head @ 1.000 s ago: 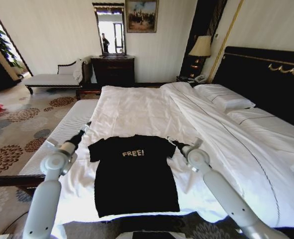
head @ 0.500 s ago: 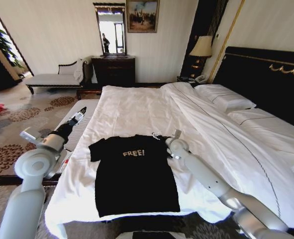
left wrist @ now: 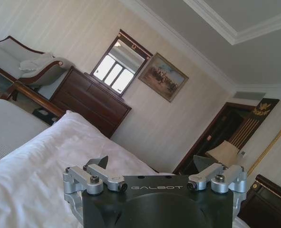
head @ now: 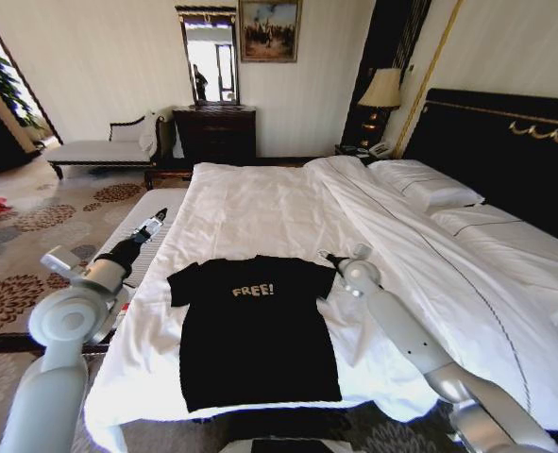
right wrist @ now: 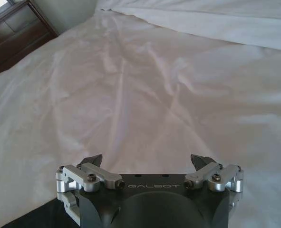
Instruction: Fold the clothes on the bed.
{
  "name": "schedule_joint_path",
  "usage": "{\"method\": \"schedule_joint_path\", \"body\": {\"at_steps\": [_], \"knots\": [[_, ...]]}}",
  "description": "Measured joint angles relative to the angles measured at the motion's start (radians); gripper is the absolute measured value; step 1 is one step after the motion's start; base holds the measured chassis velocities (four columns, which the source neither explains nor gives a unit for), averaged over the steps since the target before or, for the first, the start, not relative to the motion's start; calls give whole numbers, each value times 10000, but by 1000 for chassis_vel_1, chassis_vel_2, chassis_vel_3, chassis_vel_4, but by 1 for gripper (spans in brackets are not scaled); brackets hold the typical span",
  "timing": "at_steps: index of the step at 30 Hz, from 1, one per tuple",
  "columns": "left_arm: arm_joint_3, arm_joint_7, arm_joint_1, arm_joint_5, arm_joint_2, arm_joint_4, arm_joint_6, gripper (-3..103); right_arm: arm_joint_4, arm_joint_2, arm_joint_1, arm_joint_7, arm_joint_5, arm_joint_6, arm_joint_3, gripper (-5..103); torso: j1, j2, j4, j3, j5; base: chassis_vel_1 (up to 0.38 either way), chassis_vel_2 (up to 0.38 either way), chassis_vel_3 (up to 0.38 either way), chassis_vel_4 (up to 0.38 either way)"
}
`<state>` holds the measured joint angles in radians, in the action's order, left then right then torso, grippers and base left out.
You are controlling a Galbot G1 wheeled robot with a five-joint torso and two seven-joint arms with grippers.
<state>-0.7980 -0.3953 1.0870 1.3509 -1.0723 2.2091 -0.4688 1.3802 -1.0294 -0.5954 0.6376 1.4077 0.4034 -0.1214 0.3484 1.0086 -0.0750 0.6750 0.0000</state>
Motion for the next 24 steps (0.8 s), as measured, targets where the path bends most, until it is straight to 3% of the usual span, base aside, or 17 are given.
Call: {"method": "schedule_joint_path", "body": {"at_steps": [12, 17, 20, 22, 24], "knots": [[-61, -8, 13, 93, 64, -58, -12, 100, -1256, -384, 98, -509, -44, 391, -222, 100, -1, 0, -3, 0, -1, 0, 0, 0, 0], [-59, -9, 68, 45, 47, -56, -12, 100, -744, -311, -53, -477, 220, 386, -246, 85, 0, 0, -1, 0, -1, 0, 0, 0, 0], [-77, -13, 147, 27, 44, 9, -12, 100, -292, -268, -219, -371, 386, 413, -257, 68, -1, 0, -2, 0, -1, 0, 0, 0, 0], [-93, -16, 178, 20, 45, 31, -12, 100, -224, -261, -249, -357, 394, 422, -256, 68, 0, 1, -2, 0, 0, 0, 0, 0, 0], [-129, -27, 245, 19, 58, 97, -12, 100, -171, -255, -273, -346, 382, 449, -239, 57, -1, 0, -2, 0, -1, 0, 0, 0, 0]]}}
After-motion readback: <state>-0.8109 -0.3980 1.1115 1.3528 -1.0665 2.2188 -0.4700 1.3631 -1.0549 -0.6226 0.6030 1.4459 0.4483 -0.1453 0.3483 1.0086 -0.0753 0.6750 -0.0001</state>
